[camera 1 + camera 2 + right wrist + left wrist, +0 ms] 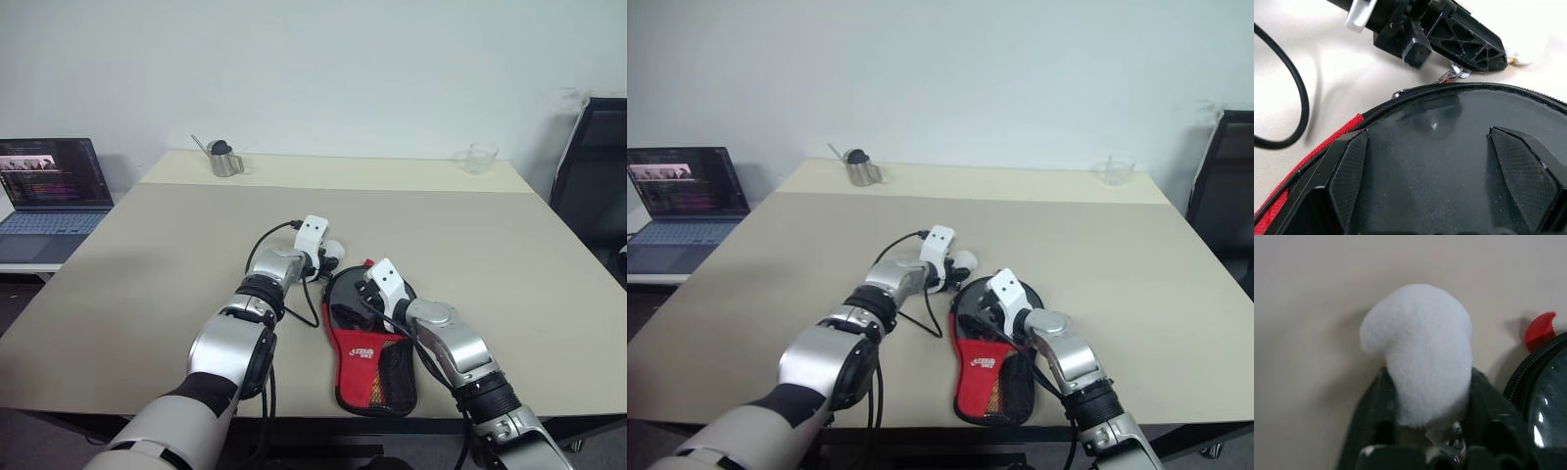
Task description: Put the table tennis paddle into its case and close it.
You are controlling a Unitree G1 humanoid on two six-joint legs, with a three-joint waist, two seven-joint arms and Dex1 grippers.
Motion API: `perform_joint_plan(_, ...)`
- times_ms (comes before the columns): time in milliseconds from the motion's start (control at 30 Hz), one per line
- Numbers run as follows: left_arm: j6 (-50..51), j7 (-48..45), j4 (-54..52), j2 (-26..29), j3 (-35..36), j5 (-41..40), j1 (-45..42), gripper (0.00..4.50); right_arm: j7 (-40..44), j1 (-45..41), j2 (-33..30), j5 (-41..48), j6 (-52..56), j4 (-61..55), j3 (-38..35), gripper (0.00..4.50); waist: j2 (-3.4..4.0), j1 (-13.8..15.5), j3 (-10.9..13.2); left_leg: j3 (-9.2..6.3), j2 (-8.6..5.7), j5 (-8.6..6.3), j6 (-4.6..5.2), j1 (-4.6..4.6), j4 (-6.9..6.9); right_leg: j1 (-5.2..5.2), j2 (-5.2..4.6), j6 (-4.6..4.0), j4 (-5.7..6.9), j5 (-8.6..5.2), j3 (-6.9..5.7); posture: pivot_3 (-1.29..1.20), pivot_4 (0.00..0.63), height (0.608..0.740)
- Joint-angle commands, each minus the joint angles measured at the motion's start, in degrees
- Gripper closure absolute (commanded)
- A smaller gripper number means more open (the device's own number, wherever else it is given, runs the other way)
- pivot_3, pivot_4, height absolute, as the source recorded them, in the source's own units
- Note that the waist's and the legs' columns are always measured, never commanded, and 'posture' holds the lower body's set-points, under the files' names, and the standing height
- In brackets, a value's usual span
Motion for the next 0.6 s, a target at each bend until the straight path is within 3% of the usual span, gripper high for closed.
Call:
perform_joint_plan(33,-2.2,0.8,1.2,-1.1,-0.4,1.4,-1.7,3.95,0.2,1.1,0.1,-0.4,2.2,1.8,1.1,0.14,0.00,0.0,0.0,-0.01,0.00,0.00,0.00,0.00,0.00,0.00,0.00,0.00,0.00,0.00,0.00,0.00,0.150,0.740)
perform_joint_plan(133,-2.6,-0.1,1.7,-0.9,0.5,1.1,-2.8,4.29,-0.2,1.4,-0.2,-1.0,1.6,2.4,1.1,0.14,0.00,0.0,0.0,-0.02,0.00,0.00,0.00,0.00,0.01,0.00,0.00,0.00,0.00,0.00,-0.02,0.00,0.150,0.740)
perform_joint_plan(433,-9.5,0.6,4.5,0.7,-4.3,7.9,-5.3,4.29,-0.4,2.4,-1.0,-1.3,2.1,1.6,0.7,0.14,0.00,0.0,0.0,-0.01,-0.02,-0.01,-0.01,-0.03,-0.06,-0.02,0.00,-0.01,-0.06,-0.01,-0.02,0.00,0.150,0.740)
perform_joint_plan(600,-14.4,2.7,6.0,-1.7,-8.7,13.5,-6.2,4.29,0.1,3.0,-1.6,-1.1,3.4,0.1,1.2,0.14,0.00,0.1,0.0,-0.01,-0.01,-0.01,-0.02,-0.07,-0.08,-0.03,-0.01,-0.01,-0.13,-0.01,-0.02,0.00,0.150,0.740)
